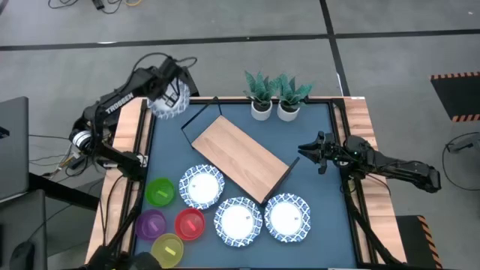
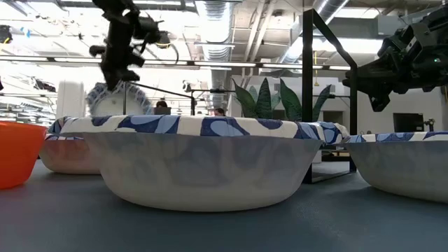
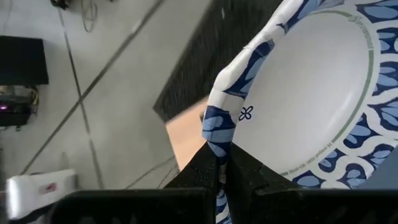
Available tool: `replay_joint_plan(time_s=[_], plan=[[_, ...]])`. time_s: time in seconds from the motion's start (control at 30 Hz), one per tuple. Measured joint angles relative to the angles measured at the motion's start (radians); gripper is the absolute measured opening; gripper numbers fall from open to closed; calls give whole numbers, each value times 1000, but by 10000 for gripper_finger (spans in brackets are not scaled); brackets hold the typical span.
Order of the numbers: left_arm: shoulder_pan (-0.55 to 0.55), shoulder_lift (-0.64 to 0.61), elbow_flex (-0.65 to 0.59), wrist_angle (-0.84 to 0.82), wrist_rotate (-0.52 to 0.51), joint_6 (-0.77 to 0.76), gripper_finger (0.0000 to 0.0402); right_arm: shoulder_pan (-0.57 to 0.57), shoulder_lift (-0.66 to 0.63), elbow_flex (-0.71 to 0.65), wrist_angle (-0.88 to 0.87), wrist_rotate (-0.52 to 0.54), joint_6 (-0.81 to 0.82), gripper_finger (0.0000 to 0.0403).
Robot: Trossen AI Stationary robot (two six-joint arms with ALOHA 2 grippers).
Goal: Place and stack bowls onto a shelf
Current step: Put the left blue bowl on the shelf
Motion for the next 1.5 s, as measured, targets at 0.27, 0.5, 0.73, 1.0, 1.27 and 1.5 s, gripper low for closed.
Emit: replay_joint_plan(time_s=[0.27,0.5,0.73,1.0,1.27,1.5], plan=[[-11,0,293,-13,90,-58,0,0,0,0,0,0,0,123],[-38,0,530,-19,281,-159,0,0,0,0,0,0,0,123],[-87,0,619,-18,571,-266,0,0,0,0,0,0,0,123],[-178,3,596,-64,873,-376,0,0,0,0,0,0,0,123],[-341,5,580,-206,877,-444,0,0,0,0,0,0,0,123],[-567,5,580,-272,619,-685,0,0,0,0,0,0,0,123]])
